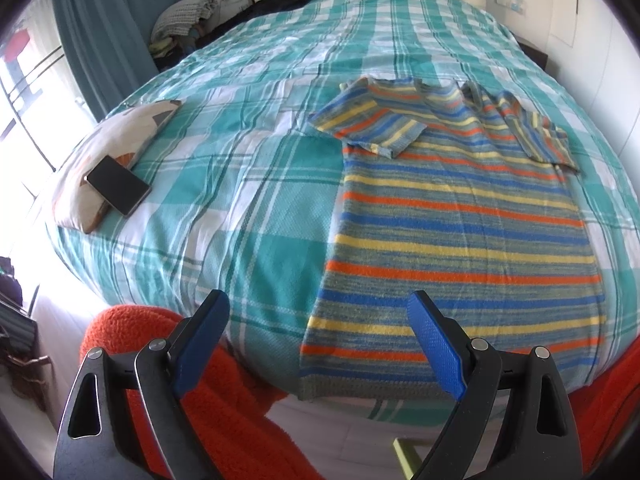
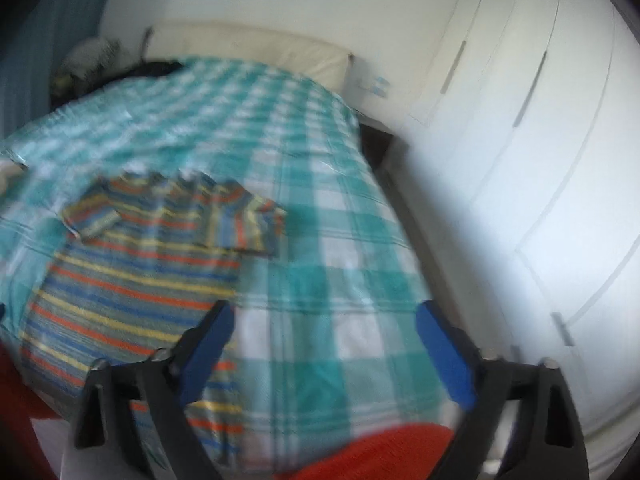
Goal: Fold small clothes
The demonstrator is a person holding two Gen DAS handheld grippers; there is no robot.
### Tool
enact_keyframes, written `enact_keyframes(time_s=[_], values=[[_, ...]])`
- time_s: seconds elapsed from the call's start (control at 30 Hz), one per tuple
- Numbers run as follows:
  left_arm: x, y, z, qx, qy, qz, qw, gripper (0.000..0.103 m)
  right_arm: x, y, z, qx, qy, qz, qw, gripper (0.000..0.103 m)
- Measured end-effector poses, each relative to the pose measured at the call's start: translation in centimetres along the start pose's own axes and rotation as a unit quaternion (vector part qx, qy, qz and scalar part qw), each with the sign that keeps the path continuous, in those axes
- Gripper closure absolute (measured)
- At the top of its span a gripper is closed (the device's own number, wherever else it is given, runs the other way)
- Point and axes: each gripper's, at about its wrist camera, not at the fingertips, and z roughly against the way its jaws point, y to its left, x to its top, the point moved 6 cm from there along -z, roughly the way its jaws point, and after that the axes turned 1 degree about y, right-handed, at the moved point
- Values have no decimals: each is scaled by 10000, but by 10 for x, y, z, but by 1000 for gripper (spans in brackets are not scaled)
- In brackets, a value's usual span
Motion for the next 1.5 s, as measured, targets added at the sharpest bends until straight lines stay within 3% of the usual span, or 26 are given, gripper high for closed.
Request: enact_keyframes(time_s=[0.07,0.13,0.17,0.2,0.33,0.47,0.53,0.57,0.6,0.63,0.67,0.77,0.83,0.9,1.0,1.07,1.13,1.23,1.27,1.33,1.37,1.4,1.43,1.5], values=[[-1,0,-5,45,-13,-44,10000,11,-13,13,-33,663,255,28,9975,2],[-2,-1,-8,96,-31,-89,9999,11,-28,36,-77,1354,926,276,9861,7],[-4,-2,-10,103,-44,-103,9999,11,-27,45,-92,1538,1045,413,9817,16],[-5,-3,-12,105,-55,-119,9999,11,-20,56,-107,1677,1025,611,9786,16],[-12,-7,-24,140,65,-158,9998,11,23,89,-158,1758,503,1212,9756,16],[-19,-8,-37,222,221,-203,9993,11,49,150,-215,1925,437,2159,9563,16],[-22,-7,-43,249,286,-208,9991,11,53,175,-251,1939,665,2311,9511,17],[-24,-6,-46,262,332,-206,9989,11,52,182,-270,1898,804,2317,9507,24],[-25,-4,-51,284,417,-189,9985,11,50,185,-286,1872,964,2281,9506,52],[-26,-2,-53,291,478,-150,9983,11,48,181,-302,2001,1249,2060,9497,70],[-27,0,-54,282,501,-110,9983,11,49,173,-308,2153,1396,1720,9511,98],[-27,5,-56,180,531,56,9984,11,67,110,-307,2356,1268,573,9618,98],[-26,4,-57,126,546,114,9984,11,73,37,-301,2391,1166,-398,9631,98],[-26,0,-56,54,520,116,9986,11,66,-39,-296,2355,1106,-1437,9548,98],[-25,-10,-56,-49,496,45,9987,11,20,-141,-301,2128,1259,-2748,9292,98],[-26,-18,-59,-126,553,-22,9984,11,-6,-164,-311,2113,1426,-2976,9200,97],[-28,-25,-61,-215,656,-43,9976,11,-32,-170,-323,2467,1603,-3347,8952,94],[-30,-29,-59,-256,654,-53,9975,11,-46,-172,-332,2772,1505,-3729,8726,75],[-30,-28,-58,-214,630,-72,9978,11,-45,-171,-335,2917,1414,-3857,8638,62],[-30,-27,-58,-129,616,-81,9980,11,-43,-163,-344,3064,1291,-4109,8489,61],[-30,-26,-59,-114,649,-62,9978,11,-44,-163,-347,3060,1329,-4177,8451,81],[-31,-25,-59,-110,671,-44,9977,11,-45,-164,-352,2865,1441,-4201,8489,99],[-30,-24,-60,-101,689,-22,9976,11,-40,-161,-353,2667,1521,-4149,8565,99],[-31,-22,-59,-63,655,-20,9978,11,-25,-174,-343,2255,1389,-3878,8828,100]])
